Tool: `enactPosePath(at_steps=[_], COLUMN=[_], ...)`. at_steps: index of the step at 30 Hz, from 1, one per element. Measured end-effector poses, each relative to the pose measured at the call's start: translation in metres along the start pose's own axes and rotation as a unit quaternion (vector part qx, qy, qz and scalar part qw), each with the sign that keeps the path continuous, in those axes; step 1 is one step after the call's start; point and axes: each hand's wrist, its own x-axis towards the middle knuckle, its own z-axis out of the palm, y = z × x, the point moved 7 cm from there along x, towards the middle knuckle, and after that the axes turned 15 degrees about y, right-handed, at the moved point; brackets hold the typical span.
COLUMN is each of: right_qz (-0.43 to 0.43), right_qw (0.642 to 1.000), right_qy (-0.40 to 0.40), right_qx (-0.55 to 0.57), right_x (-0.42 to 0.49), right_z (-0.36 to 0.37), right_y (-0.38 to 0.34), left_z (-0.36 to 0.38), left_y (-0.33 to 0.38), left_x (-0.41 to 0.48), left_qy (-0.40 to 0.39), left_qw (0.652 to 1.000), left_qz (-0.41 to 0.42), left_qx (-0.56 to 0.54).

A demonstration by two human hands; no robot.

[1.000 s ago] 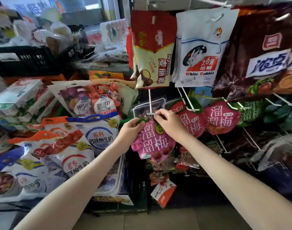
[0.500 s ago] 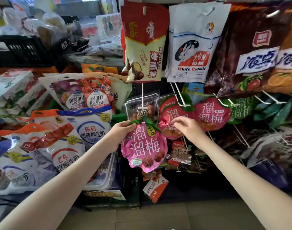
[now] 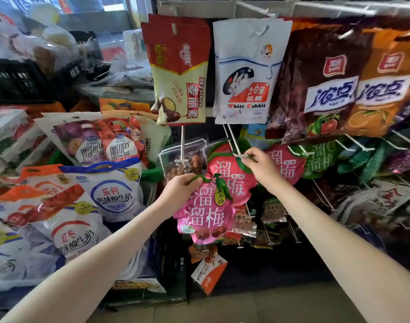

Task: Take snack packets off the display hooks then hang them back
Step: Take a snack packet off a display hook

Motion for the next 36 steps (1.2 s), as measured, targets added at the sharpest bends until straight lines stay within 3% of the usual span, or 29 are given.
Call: enactPosePath(at_steps=[6,13,17,22,30,36], right_qz=[0.033,-0.024,-0.024,0.024,0.044,0.042], right_qw=[0.998,0.998,0.997,0.995,0.99,0.984], right_qy=[-0.013,-0.026,-0.042,-0.067,-0.102,-0.141], right_qx=[0.043,0.058,0.067,0.074,0.082,0.104], right_x=[-0.004,-0.022,-0.036,-0.048,-0.059,-0.062], right_z=[-0.007,-0.024,-0.025,-0.009,0.02,0.04], right_y=[0.005,-0.016,-0.012,0.01,0.01,-0.001], left_z=[0.004,0.02,0.024,0.023,0.001,0.008], left_y=[0.003,-0.005,-0.009,-0.008,-0.012,-0.012], left_x=[0.002,-0.004,-0.009,-0.016,-0.015,-0.022], left_qy=[-0.011,-0.098,-0.096,-0.079,0.058,-0.006], left_qw=[0.997,0.976,0.968,0.969,0.997,0.993], left_qz=[-0.039,-0.132,-0.157,-0.137,-0.053,-0.075], left_qx=[-0.068,-0.139,-0.174,-0.189,-0.018,-0.096])
